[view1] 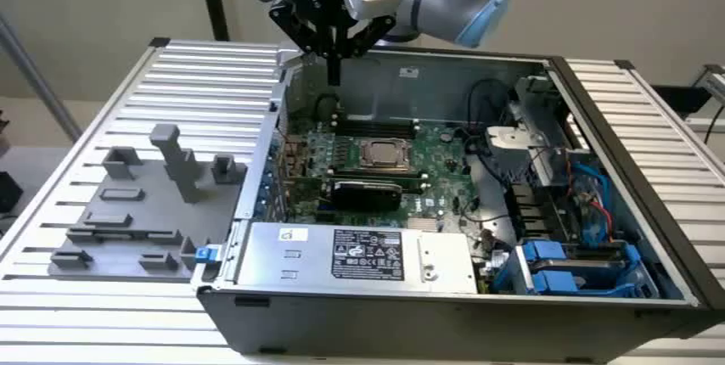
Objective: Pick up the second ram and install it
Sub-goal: 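Reach for the second ram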
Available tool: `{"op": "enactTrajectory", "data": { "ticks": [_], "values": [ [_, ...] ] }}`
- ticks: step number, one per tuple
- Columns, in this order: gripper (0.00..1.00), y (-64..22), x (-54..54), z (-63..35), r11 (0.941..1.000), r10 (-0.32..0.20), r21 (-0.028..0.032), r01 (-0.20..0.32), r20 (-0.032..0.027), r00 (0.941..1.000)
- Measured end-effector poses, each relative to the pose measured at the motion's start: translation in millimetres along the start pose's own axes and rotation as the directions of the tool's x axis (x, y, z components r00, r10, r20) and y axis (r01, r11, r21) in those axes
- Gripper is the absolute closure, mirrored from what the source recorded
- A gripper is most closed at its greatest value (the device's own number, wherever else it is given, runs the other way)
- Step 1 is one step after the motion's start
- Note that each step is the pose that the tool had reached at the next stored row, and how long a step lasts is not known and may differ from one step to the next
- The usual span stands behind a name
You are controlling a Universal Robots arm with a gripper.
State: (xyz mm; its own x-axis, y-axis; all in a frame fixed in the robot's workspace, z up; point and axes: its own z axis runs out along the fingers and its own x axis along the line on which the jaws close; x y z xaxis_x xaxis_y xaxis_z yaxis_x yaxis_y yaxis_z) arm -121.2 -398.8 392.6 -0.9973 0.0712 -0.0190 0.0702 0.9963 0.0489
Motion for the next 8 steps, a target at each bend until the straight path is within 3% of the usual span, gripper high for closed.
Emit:
{"op": "enactTrajectory", "data": {
  "ticks": [8],
  "values": [
    [0.89, 0.0, 0.0, 0.0, 1.0, 0.0, 0.0, 0.0, 0.0, 1.0]
  ]
}}
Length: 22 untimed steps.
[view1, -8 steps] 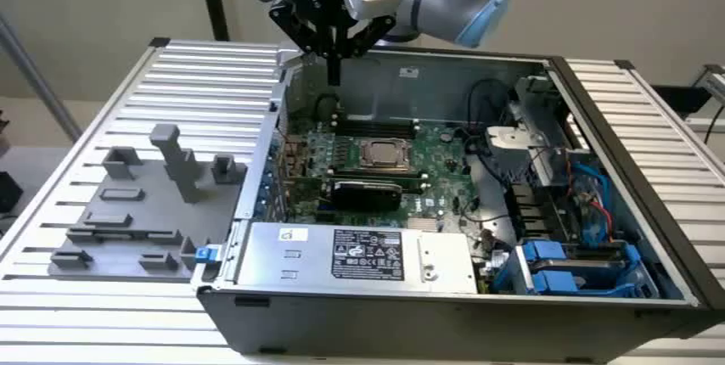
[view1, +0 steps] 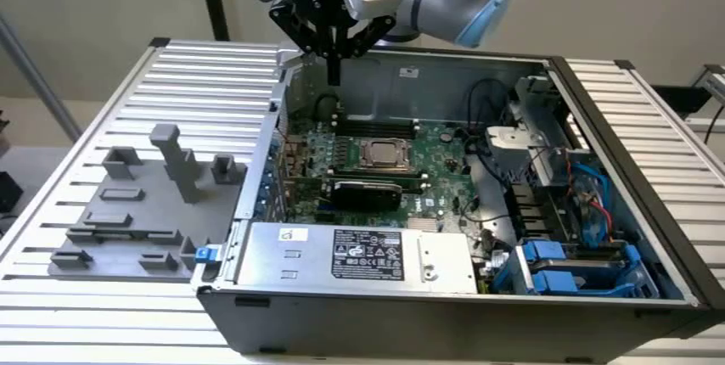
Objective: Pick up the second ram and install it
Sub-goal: 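Reach for the second ram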
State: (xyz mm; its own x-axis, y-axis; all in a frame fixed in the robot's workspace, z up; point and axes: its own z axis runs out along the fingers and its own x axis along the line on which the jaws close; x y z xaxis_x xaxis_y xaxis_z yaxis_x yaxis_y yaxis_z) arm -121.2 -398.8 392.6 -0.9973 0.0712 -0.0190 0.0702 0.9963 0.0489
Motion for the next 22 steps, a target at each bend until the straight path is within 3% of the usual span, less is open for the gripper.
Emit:
{"op": "enactTrajectory", "data": {
  "ticks": [14, 22],
  "values": [
    [0.89, -0.1, 0.3, 0.0, 1.0, 0.0, -0.0001, 0.0, 0.0, 1.0],
    [0.89, -11.5, 32.5, -1.1, 1.0, 0.0, 0.0001, 0.0, 0.0, 1.0]
  ]
}}
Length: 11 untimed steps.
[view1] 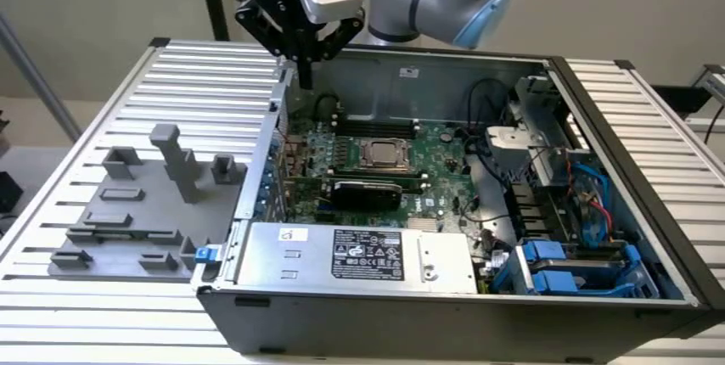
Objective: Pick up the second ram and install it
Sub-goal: 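Reach for the second ram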
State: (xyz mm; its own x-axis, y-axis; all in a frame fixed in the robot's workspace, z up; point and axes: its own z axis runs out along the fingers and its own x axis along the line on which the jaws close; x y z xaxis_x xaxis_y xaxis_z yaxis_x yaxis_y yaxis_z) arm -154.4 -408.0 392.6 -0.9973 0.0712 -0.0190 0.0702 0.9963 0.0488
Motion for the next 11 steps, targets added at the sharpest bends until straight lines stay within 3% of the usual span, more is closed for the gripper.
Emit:
{"op": "enactTrajectory", "data": {
  "ticks": [11],
  "values": [
    [0.89, -18.6, 48.6, -1.8, 1.0, 0.0, 0.0001, 0.0, 0.0001, 1.0]
  ]
}}
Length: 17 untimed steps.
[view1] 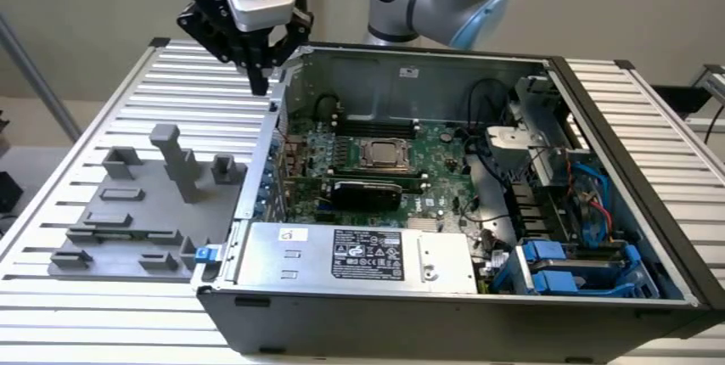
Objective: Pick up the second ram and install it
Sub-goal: 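Reach for the second ram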
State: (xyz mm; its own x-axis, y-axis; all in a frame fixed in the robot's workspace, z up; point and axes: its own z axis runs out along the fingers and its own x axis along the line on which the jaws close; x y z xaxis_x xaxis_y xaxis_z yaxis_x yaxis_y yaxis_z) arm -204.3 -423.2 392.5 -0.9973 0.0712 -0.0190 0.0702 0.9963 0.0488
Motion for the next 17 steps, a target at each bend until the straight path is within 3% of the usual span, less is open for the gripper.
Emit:
{"op": "enactTrajectory", "data": {
  "ticks": [17],
  "values": [
    [0.89, -27.1, 75.9, -2.7, 1.0, 0.0, 0.0067, 0.0, 0.0005, 1.0]
  ]
}}
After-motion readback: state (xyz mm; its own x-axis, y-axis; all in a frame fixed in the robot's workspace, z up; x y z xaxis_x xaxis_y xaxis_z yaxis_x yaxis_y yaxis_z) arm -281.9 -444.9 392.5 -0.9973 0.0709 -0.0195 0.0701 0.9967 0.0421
